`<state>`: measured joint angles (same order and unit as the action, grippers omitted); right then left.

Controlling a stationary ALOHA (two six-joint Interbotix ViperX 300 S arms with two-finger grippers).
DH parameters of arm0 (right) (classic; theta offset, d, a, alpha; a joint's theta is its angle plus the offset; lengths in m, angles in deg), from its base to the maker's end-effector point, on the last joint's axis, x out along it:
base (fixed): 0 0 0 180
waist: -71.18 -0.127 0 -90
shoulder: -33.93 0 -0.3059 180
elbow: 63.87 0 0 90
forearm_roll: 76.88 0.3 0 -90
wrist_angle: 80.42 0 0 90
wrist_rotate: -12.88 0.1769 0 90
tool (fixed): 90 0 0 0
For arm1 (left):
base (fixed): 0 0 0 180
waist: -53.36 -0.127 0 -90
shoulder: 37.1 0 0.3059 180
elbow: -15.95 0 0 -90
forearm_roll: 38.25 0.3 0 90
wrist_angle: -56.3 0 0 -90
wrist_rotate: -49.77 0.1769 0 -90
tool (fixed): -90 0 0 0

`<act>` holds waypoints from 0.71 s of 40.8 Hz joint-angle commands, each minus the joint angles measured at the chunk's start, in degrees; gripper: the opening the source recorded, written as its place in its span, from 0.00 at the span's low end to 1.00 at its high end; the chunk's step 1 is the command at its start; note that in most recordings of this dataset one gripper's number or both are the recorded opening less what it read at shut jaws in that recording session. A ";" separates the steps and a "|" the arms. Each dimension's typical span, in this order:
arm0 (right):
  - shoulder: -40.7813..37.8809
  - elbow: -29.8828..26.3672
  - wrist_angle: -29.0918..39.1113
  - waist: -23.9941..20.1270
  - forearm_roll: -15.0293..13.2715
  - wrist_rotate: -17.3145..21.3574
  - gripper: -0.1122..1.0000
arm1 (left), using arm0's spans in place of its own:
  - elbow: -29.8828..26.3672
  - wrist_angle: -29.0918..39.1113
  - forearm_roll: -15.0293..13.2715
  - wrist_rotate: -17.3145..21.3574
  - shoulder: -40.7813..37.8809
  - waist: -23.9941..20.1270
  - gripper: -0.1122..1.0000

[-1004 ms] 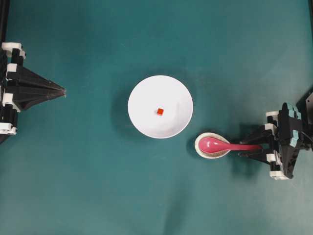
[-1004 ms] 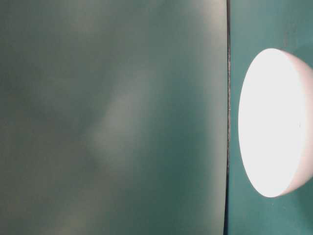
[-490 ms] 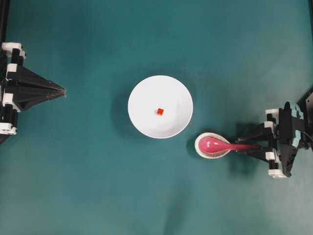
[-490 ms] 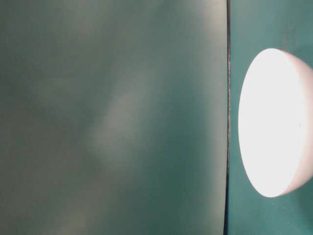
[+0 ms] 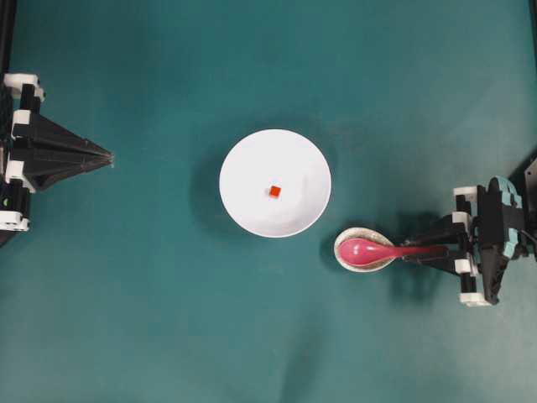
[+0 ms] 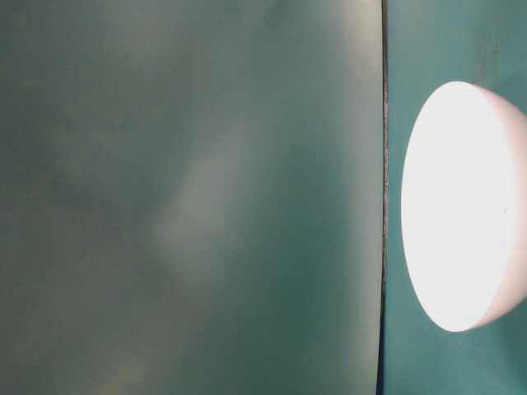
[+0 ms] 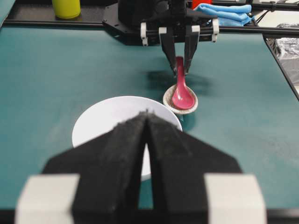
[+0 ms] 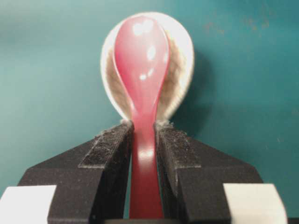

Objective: Grip the spoon and scoop the red block from the bowl with right arm.
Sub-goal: 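Lift the spoon and carry it over the white bowl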

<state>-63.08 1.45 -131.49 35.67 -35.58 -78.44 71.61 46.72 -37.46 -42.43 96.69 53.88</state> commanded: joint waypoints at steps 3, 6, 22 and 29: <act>4.48 -2.20 -0.62 1.32 0.09 -2.37 0.32 | -1.49 -0.18 0.09 0.00 -0.44 0.18 0.10; 7.91 -3.52 -0.09 3.25 0.09 -4.66 0.32 | -1.49 -0.18 0.18 -0.09 -0.35 0.18 0.10; 23.20 -19.25 35.42 27.25 0.09 -14.33 0.32 | -1.49 -0.18 0.18 0.00 -0.53 0.18 0.10; 21.71 -28.83 59.77 39.81 -0.26 -14.24 0.32 | -1.41 -0.18 0.18 0.00 -0.53 0.18 0.10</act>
<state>-40.85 -22.19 -80.95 70.92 -35.49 -92.68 71.61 46.80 -37.37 -42.43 96.60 53.88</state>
